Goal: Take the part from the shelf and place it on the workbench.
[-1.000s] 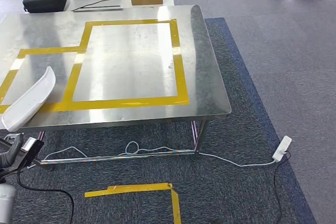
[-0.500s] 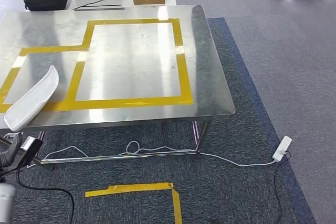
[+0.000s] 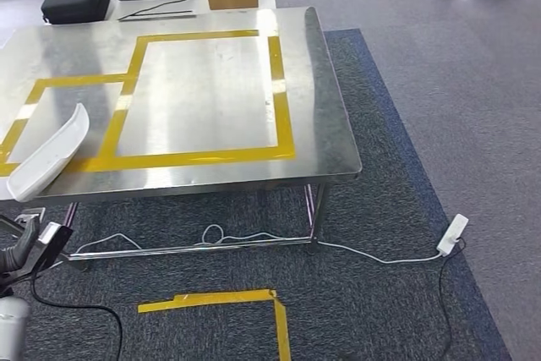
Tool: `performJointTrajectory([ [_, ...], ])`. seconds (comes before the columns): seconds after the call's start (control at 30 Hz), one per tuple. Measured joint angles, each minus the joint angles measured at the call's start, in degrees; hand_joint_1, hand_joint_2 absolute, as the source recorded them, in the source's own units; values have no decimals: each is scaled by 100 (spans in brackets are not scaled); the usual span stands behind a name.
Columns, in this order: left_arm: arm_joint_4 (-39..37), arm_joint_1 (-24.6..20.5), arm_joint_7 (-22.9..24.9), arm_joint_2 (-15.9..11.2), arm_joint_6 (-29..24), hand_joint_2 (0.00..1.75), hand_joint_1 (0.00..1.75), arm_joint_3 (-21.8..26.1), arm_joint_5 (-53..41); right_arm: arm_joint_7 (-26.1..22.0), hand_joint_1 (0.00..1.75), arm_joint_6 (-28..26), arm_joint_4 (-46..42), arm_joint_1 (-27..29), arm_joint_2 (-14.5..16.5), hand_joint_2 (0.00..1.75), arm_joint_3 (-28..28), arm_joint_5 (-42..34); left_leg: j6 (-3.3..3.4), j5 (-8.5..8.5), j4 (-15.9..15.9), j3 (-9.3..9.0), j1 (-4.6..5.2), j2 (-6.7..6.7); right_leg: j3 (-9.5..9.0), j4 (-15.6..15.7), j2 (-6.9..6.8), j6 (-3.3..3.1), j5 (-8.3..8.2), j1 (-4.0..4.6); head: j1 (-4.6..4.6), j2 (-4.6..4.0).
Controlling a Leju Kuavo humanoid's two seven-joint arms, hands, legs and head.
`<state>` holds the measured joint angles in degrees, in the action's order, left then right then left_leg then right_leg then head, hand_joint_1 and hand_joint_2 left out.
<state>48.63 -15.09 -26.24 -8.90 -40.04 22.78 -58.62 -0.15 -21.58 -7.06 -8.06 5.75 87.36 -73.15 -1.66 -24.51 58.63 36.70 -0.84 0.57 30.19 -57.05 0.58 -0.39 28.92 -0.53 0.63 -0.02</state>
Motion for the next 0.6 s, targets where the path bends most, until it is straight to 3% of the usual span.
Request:
performJointTrajectory([
  [0.1,-1,25,42,-6,0,0,0,-15,16,1,0,-2,0,0,0,0,0,-1,-47,-766,1007,326,-10,-13,168,2,-30,-105,-153,36,19,-1],
  [0.13,-1,43,51,-6,0,0,0,-22,23,3,0,-2,0,4,0,0,0,-1,-52,-918,1322,391,-10,-14,239,-1,-36,-113,-204,56,20,0],
  [0.17,-3,63,56,-5,0,0,0,-28,29,7,0,-2,1,8,0,0,0,-1,-48,-955,1477,372,-10,-14,310,-4,-41,-116,-255,75,19,0],
  [0.2,-5,78,60,-5,0,0,0,-34,35,11,0,-2,1,9,0,0,0,-1,-34,-888,1421,247,-10,-14,380,-7,-43,-115,-305,93,18,1],
  [0.23,-7,87,63,-5,0,0,0,-38,39,15,0,-2,2,9,0,0,0,-1,-11,-763,1168,25,-7,-14,441,-11,-44,-113,-353,107,18,1],
  [0.3,-9,80,67,-12,-2,0,0,-49,44,18,0,-2,2,2,0,0,0,0,55,-584,353,-581,13,-15,540,-27,-46,-98,-444,129,17,0],
  [0.37,-9,71,73,-20,-4,0,0,-64,49,20,0,-4,2,-1,0,0,0,1,109,-566,-187,-934,50,-20,594,-38,-49,-51,-534,137,15,0],
  [0.47,-10,75,87,-27,-6,0,0,-81,52,30,0,-6,2,11,-1,0,0,3,198,-464,-309,-899,84,-38,651,-50,-49,55,-599,111,32,0],
  [0.5,-10,70,92,-27,-6,0,0,-85,53,34,0,-6,2,14,-1,0,0,5,242,-394,-327,-845,79,-49,717,-143,-45,85,-476,103,23,0],
  [0.53,-11,68,97,-25,-6,0,0,-90,53,38,0,-6,2,15,-1,0,0,8,276,-315,-346,-773,67,-60,813,-350,-42,113,-253,96,15,0],
  [0.6,-11,77,105,-23,-6,0,0,-92,60,41,0,-6,2,14,-2,0,0,11,310,-175,-343,-601,64,-68,1037,-1050,-42,153,316,79,-7,0],
])
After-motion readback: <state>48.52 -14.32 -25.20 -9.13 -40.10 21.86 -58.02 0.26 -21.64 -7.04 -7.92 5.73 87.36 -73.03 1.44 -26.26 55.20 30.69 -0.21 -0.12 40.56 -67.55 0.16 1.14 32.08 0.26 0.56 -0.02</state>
